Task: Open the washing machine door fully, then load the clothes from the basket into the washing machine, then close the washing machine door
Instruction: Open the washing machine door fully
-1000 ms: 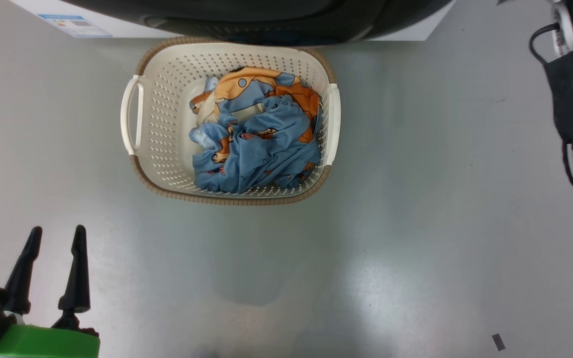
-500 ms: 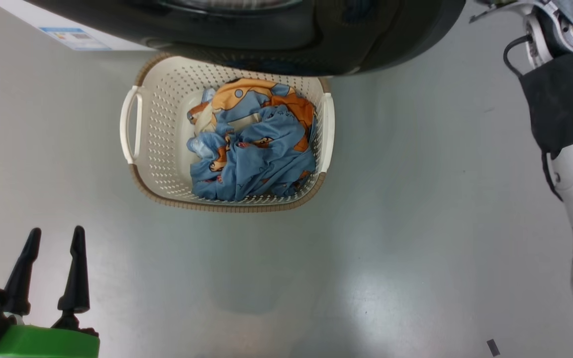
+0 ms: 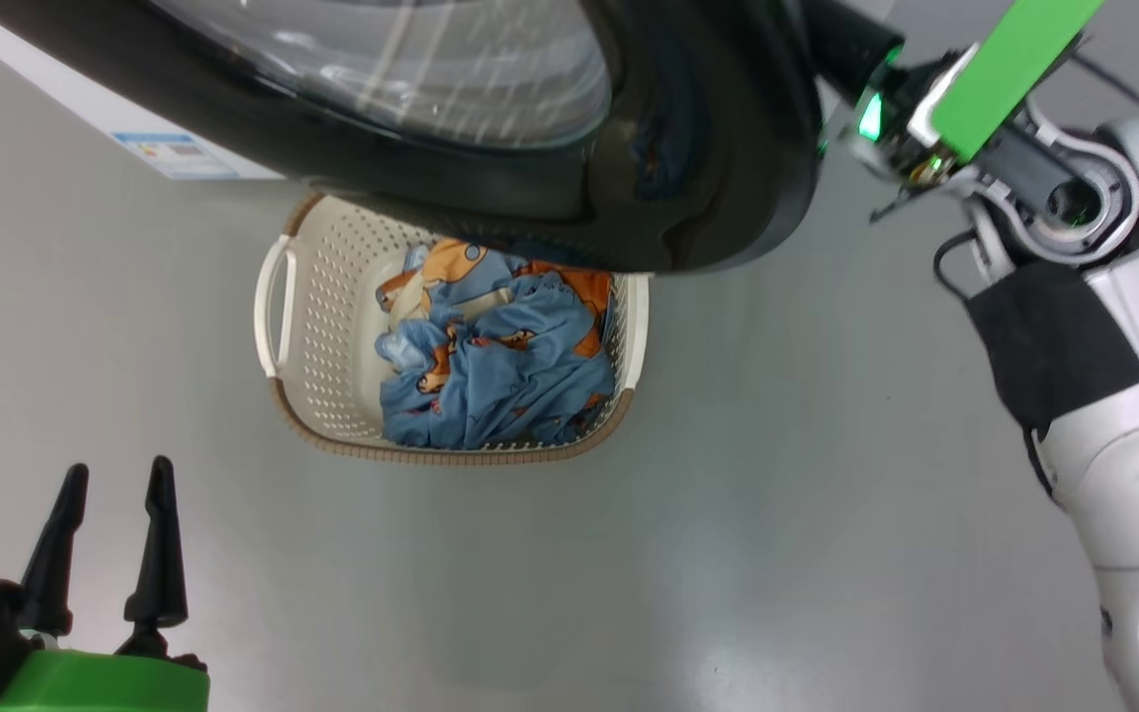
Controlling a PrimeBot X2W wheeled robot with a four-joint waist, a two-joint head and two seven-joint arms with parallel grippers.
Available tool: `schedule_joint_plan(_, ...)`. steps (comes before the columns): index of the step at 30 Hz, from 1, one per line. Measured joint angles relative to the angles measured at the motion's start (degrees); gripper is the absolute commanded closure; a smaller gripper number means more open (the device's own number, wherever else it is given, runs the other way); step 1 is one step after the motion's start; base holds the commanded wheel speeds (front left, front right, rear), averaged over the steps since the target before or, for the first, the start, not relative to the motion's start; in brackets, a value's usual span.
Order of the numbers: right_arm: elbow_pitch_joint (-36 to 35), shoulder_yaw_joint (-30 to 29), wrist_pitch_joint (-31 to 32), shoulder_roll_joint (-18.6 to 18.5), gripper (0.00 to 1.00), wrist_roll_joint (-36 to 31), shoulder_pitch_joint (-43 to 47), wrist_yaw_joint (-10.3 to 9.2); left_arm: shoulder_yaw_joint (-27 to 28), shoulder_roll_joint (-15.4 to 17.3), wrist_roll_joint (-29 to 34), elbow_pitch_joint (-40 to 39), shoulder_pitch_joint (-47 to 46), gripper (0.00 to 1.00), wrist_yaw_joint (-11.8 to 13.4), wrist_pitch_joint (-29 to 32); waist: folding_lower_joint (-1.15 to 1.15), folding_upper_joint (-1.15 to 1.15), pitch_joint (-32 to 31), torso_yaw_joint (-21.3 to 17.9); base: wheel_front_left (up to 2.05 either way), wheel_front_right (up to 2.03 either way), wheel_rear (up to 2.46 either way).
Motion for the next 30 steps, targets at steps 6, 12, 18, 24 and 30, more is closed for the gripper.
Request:
schedule_joint_plan(6,-1.96,1.48,0.34,0.40,1.00,0.02,5.26,0.00,0.94,-1.18,0.25,0.85,0.26,0.00,0.00,-0.01,0.00,0.00,-3.08,-0.60,0.00,0.00,0.00)
schedule_joint_plan(12,-3.58,3.94,1.82,1.87,1.00,0.07,10.50,0.00,1.36,-1.87,0.89,1.87,1.53,0.00,0.01,0.00,0.00,0.00,-6.39,-1.15,0.00,0.00,0.00)
schedule_joint_plan(18,-4.22,6.82,2.32,4.49,1.00,0.24,15.32,0.00,1.80,-3.24,1.59,2.83,2.79,0.00,0.01,0.00,0.00,0.00,-9.91,-1.48,0.00,0.00,0.00)
schedule_joint_plan(24,-4.34,9.47,2.38,6.77,1.00,1.80,19.99,0.00,2.32,-4.20,2.71,3.69,4.74,0.00,0.01,0.00,0.00,0.00,-13.54,-1.60,0.00,0.00,0.00)
schedule_joint_plan(30,-5.43,14.04,0.92,7.54,1.00,2.20,22.96,0.00,2.41,-4.77,2.99,4.33,6.19,0.00,0.01,0.00,0.00,0.00,-16.97,-1.66,0.00,0.00,0.00)
